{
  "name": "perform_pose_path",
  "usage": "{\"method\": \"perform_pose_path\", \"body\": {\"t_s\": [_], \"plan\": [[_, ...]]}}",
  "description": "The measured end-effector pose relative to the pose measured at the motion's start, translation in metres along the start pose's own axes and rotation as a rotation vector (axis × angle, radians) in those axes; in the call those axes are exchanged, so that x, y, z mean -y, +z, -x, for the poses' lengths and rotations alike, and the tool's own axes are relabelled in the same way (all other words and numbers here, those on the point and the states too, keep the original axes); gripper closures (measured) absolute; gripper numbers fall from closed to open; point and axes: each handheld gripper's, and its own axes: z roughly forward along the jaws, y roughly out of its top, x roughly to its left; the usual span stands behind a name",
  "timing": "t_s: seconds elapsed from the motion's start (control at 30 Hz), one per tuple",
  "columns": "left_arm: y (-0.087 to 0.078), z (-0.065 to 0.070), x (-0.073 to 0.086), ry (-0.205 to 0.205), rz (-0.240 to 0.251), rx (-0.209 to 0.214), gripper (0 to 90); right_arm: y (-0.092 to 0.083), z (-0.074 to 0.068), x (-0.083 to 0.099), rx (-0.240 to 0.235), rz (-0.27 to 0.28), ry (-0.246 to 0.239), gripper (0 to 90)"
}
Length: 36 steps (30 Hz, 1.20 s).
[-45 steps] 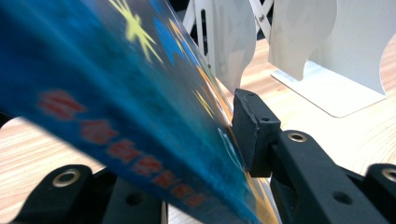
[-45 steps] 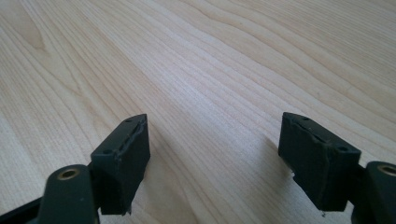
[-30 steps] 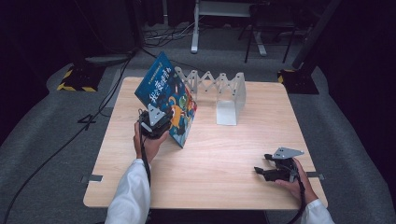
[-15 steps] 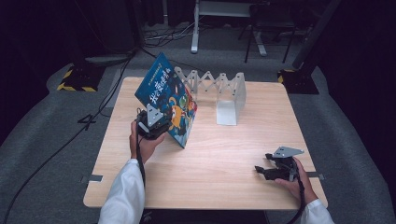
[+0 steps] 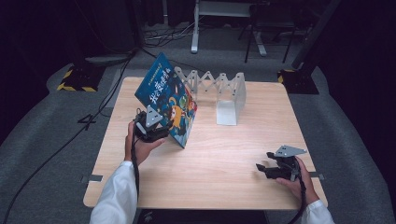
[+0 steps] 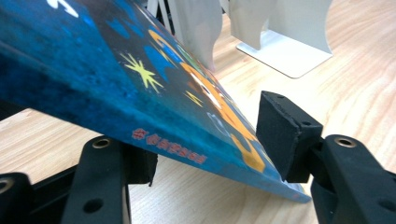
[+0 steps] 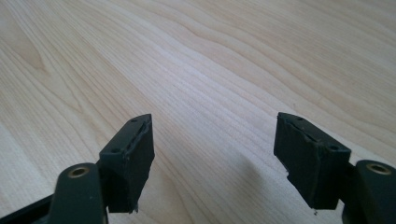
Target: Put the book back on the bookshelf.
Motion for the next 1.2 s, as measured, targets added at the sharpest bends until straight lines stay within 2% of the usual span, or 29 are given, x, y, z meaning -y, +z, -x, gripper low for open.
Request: {"method": "perform_pose_path", "body": {"t_s": [0.2,0.3,0.33,0.4,0.5,0.63,0.7,0.93,0.97,1.07,1.17,1.2], "plan": [[-0.009,-0.003,-0.002,0.013,-0.017,0.018,38.8,-0.007,-0.002,-0.004,0.007,0.005,-0.018,29.3],[-0.015,-0.004,0.002,0.002,-0.019,0.06,36.6,-0.009,-0.004,-0.005,0.026,-0.01,-0.035,28.9],[-0.017,-0.004,0.003,0.004,-0.02,0.058,36.1,-0.01,-0.005,-0.006,0.028,-0.012,-0.042,28.8],[-0.02,-0.003,0.006,0.01,-0.024,0.082,34.1,-0.012,-0.006,-0.007,0.035,-0.014,-0.053,28.5],[-0.027,0.0,0.01,0.04,-0.046,0.108,28.0,-0.016,-0.009,-0.009,0.051,-0.021,-0.068,27.6],[-0.037,0.007,0.014,0.101,-0.075,0.154,23.6,-0.024,-0.013,-0.007,0.068,-0.027,-0.086,27.0],[-0.042,0.012,0.017,0.135,-0.093,0.154,22.6,-0.028,-0.013,-0.005,0.072,-0.026,-0.081,26.6],[-0.058,0.025,0.033,0.182,-0.143,0.202,18.4,-0.04,-0.01,0.005,0.085,-0.02,-0.069,25.7],[-0.06,0.026,0.036,0.187,-0.153,0.204,18.4,-0.041,-0.01,0.007,0.091,-0.023,-0.072,25.6],[-0.063,0.029,0.048,0.229,-0.19,0.176,18.4,-0.045,-0.008,0.014,0.1,-0.03,-0.068,25.2],[-0.066,0.029,0.063,0.251,-0.226,0.171,17.8,-0.048,-0.005,0.023,0.111,-0.033,-0.064,24.5],[-0.066,0.029,0.068,0.244,-0.228,0.175,17.2,-0.05,-0.003,0.026,0.113,-0.037,-0.055,24.5]]}}
